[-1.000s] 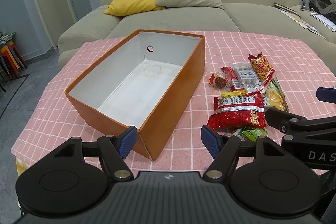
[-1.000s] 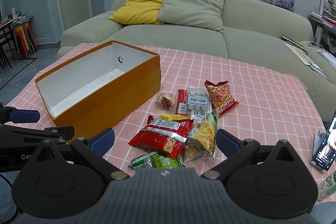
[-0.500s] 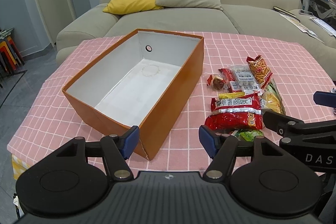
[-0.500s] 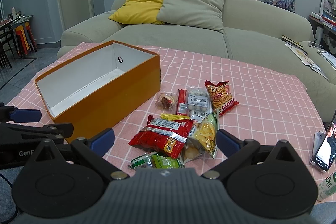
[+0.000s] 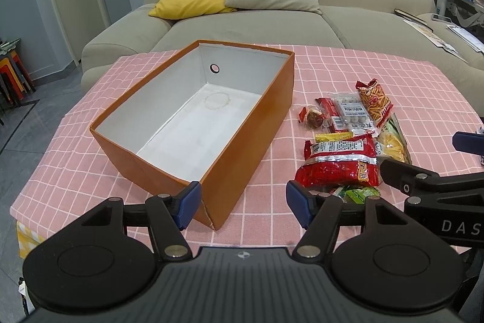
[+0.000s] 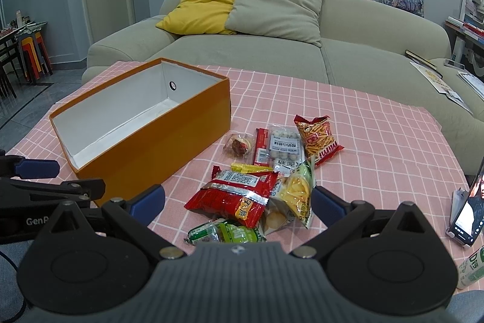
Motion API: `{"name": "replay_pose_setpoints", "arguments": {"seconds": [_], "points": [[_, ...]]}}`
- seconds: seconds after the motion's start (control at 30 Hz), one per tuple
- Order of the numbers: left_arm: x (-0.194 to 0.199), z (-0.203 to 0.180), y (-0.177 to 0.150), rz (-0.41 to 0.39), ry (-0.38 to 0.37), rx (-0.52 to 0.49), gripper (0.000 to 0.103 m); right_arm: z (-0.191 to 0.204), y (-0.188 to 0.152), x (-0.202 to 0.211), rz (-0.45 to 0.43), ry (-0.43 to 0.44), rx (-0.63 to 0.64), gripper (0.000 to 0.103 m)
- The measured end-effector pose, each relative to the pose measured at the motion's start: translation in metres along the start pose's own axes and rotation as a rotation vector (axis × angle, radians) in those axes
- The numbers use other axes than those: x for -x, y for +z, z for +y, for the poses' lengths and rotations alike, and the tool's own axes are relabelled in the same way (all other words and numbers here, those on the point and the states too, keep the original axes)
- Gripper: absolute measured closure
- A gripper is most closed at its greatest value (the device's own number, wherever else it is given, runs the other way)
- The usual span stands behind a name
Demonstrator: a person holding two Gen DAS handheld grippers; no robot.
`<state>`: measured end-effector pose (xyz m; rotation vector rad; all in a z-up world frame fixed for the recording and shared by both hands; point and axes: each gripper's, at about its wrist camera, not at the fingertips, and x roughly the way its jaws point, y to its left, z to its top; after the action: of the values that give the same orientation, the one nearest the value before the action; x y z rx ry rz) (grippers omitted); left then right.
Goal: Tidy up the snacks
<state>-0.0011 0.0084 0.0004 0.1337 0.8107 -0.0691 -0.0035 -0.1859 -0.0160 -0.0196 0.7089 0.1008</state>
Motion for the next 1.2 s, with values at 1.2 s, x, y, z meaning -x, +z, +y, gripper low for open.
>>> {"name": "replay_pose_setpoints", "arguments": {"seconds": [1.2], "points": [[-0.015,-0.017,0.004,0.059,-0.219,-0.056,0.060,-0.021,-0.015,-0.020,0.065,-0.005,-0.009,0.024]]}}
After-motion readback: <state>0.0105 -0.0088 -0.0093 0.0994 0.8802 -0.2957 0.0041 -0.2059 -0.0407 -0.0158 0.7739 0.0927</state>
